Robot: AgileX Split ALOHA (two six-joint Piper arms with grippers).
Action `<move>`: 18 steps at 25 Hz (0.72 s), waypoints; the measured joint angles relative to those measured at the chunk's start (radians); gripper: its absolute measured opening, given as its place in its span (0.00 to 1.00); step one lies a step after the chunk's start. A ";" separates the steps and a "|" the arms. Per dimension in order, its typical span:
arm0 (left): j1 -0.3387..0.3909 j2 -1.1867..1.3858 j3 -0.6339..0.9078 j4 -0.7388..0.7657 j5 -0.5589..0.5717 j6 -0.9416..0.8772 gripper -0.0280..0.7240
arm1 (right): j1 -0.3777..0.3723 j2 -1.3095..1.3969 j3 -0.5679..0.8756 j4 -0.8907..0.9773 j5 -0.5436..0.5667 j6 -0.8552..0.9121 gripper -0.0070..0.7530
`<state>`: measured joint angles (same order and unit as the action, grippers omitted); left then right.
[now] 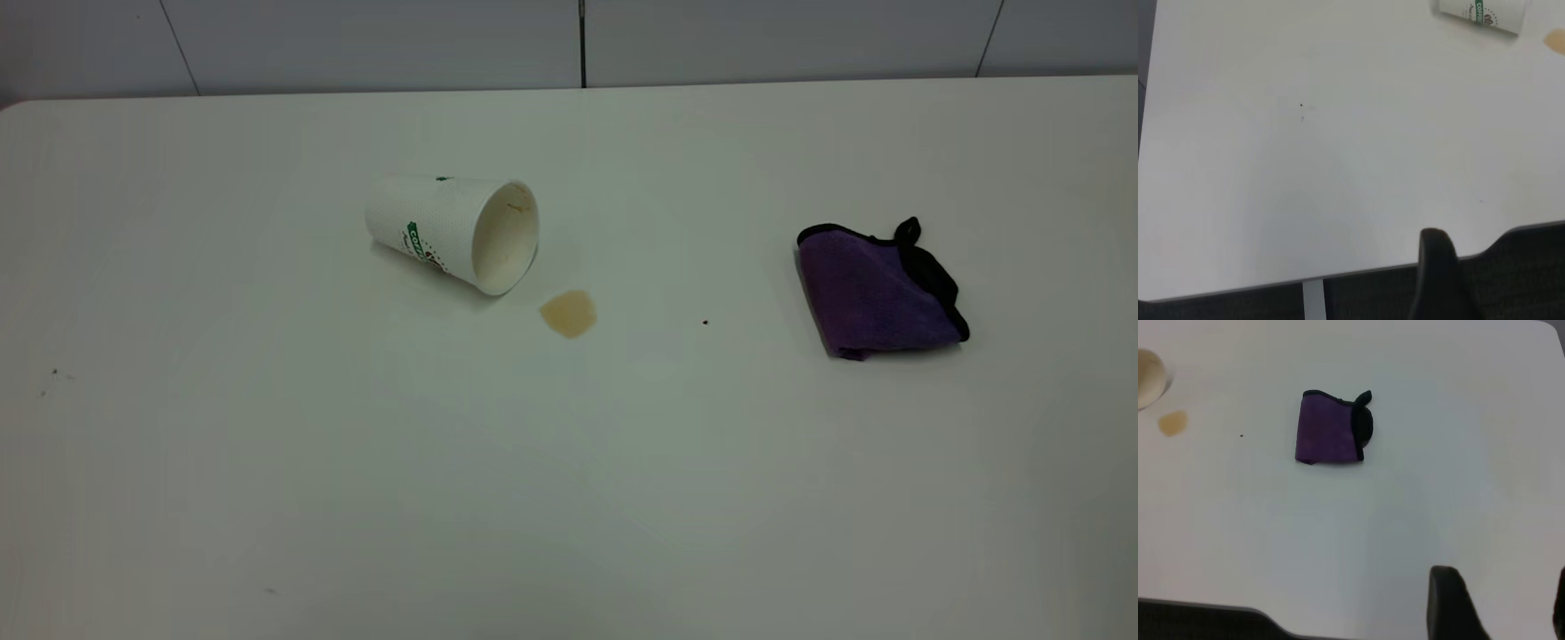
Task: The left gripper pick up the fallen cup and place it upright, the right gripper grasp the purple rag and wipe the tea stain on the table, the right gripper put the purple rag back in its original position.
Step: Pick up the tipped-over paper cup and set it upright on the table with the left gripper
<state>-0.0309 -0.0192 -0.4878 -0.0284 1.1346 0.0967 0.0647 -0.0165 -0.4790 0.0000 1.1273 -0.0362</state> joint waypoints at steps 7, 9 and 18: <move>0.000 0.000 0.000 0.000 0.000 0.000 0.68 | 0.000 0.000 0.000 0.000 0.000 0.000 0.54; 0.000 0.000 0.000 0.000 0.000 0.000 0.68 | 0.000 0.000 0.000 0.000 0.000 0.000 0.54; 0.000 0.045 -0.010 0.019 -0.039 -0.001 0.68 | 0.000 0.000 0.000 0.000 0.000 0.000 0.54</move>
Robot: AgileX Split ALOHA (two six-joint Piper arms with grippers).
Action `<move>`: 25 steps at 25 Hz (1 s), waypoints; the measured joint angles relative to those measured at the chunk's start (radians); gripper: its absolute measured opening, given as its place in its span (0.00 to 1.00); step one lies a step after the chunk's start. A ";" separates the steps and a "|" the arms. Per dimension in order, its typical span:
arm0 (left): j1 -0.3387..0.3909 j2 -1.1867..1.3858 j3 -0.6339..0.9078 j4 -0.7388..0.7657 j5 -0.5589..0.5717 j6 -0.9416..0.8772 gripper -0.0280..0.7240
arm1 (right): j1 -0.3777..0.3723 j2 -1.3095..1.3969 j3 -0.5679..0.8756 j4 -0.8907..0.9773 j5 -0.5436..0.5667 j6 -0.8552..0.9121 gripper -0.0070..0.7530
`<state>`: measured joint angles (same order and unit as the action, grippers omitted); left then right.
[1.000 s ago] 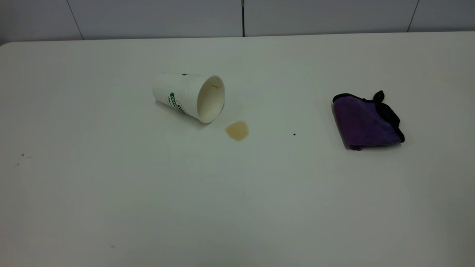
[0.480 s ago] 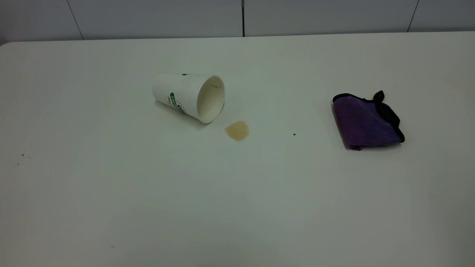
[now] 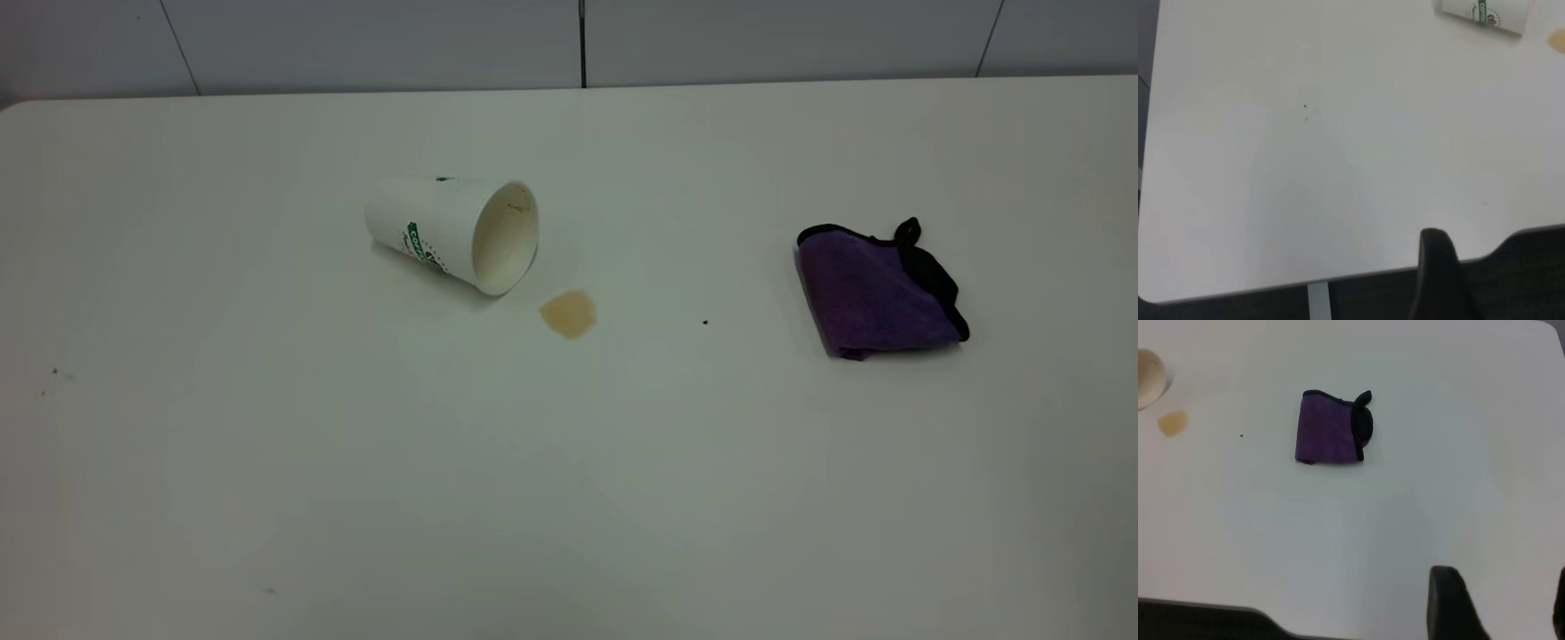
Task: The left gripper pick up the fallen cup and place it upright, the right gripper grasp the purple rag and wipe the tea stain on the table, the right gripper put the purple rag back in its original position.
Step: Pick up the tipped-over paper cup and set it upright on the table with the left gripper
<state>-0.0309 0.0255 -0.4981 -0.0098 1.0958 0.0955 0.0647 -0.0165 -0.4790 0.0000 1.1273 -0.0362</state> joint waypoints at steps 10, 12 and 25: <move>0.000 0.540 -0.017 0.027 -0.450 0.017 0.68 | 0.000 0.000 0.000 0.000 0.000 0.000 0.54; 0.000 0.679 -0.020 0.027 -0.526 0.023 0.68 | 0.000 0.000 0.000 0.000 0.000 0.000 0.54; -0.244 1.469 -0.334 0.052 -0.724 0.024 0.68 | 0.000 0.000 0.000 0.000 0.000 0.000 0.54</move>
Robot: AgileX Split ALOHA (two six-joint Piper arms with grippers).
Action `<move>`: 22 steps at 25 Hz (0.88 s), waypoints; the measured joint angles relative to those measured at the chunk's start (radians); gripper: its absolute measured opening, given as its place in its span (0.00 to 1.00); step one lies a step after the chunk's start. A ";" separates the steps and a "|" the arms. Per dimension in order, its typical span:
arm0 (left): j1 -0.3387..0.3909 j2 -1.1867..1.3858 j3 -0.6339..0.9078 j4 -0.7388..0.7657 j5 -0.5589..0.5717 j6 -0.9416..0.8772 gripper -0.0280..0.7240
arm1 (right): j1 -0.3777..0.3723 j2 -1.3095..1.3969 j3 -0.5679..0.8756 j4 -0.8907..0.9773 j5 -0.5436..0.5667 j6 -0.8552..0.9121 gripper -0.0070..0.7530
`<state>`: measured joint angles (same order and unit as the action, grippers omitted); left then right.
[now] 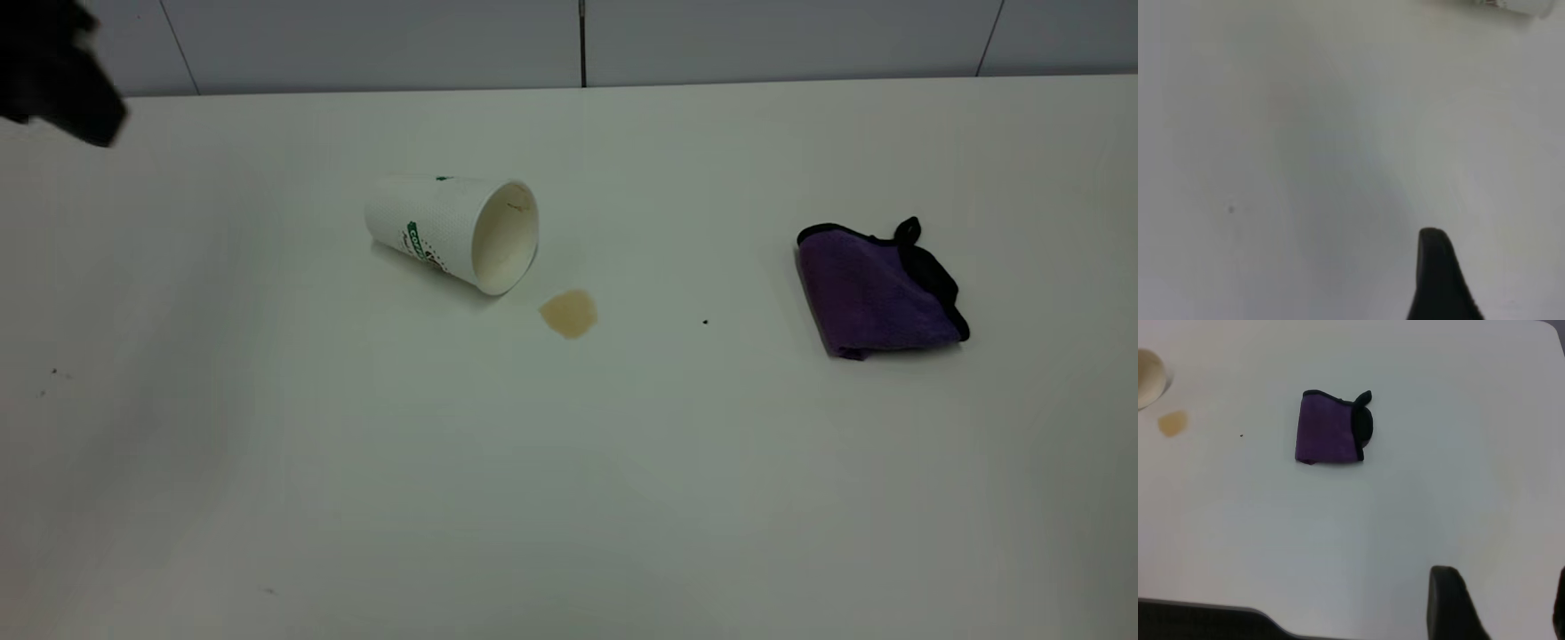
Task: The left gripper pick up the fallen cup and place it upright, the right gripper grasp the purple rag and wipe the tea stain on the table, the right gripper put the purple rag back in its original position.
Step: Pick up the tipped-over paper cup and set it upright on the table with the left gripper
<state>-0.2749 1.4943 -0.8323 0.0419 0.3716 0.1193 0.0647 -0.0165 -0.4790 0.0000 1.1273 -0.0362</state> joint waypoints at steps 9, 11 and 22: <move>-0.254 0.468 -0.380 0.245 0.047 -0.284 0.68 | 0.000 0.000 0.000 0.000 0.000 0.000 0.54; -0.298 0.566 -0.485 0.319 0.094 -0.373 0.68 | 0.000 0.000 0.000 0.000 0.000 0.000 0.54; -0.453 0.912 -0.885 0.767 0.244 -0.812 0.68 | 0.000 0.000 0.000 0.000 0.000 0.000 0.54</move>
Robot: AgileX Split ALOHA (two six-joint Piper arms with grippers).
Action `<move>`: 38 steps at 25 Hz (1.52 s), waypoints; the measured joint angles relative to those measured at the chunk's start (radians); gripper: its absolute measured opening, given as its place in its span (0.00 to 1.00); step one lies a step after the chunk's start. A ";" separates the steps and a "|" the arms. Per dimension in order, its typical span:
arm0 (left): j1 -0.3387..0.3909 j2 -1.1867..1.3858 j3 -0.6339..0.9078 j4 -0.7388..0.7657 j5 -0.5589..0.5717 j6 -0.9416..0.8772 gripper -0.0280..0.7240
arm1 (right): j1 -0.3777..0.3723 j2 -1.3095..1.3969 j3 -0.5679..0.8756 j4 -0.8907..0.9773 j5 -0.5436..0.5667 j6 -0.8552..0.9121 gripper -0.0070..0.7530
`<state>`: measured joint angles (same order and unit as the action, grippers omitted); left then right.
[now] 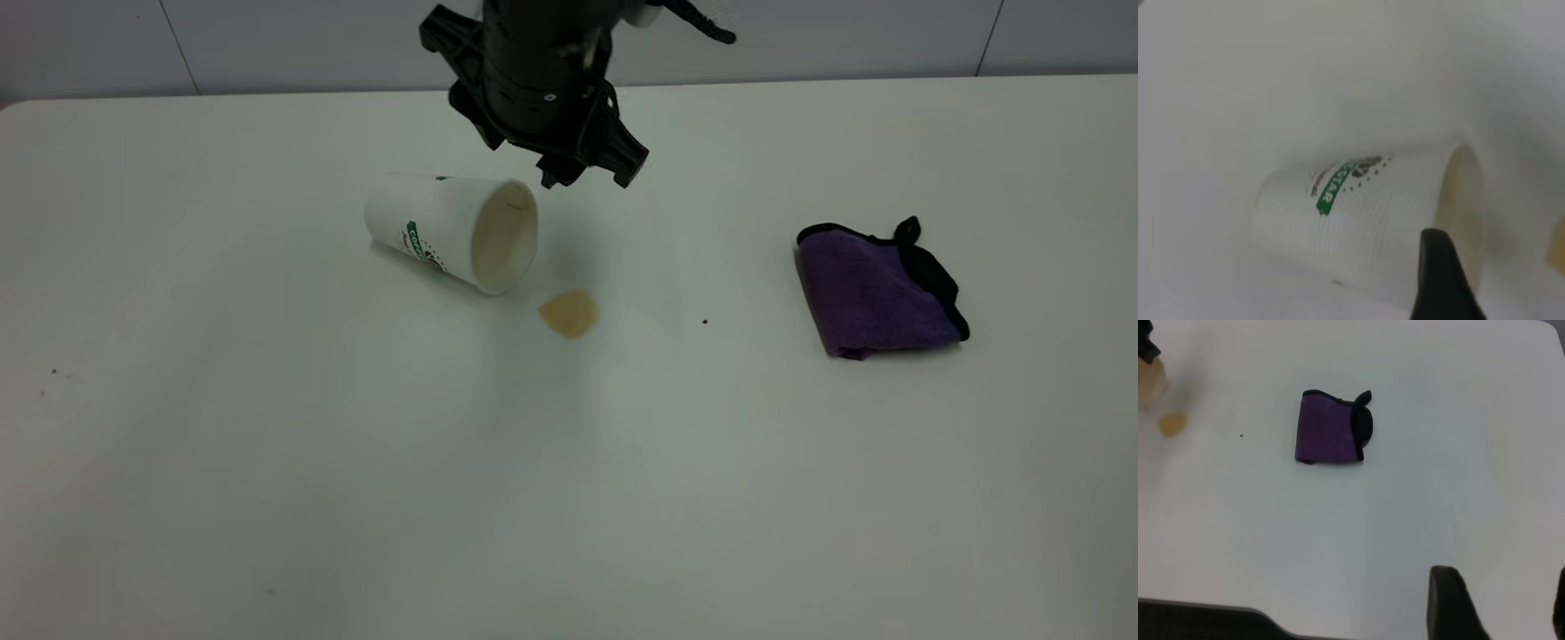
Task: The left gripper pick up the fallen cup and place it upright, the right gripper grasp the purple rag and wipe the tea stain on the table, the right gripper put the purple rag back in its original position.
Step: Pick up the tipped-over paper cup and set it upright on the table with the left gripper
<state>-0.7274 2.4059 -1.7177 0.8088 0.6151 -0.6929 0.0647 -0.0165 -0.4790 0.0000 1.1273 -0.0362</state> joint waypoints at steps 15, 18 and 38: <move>-0.015 0.132 -0.045 0.261 0.091 -0.277 0.68 | 0.000 0.000 0.000 0.000 0.000 0.000 0.54; -0.015 0.148 -0.045 0.266 0.094 -0.278 0.68 | 0.000 0.000 0.000 0.000 0.000 0.000 0.54; -0.004 0.252 -0.045 0.438 0.217 -0.398 0.57 | 0.000 0.000 0.000 0.000 0.000 0.000 0.54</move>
<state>-0.7316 2.6575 -1.7632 1.2468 0.8319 -1.0909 0.0647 -0.0165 -0.4790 0.0000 1.1273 -0.0362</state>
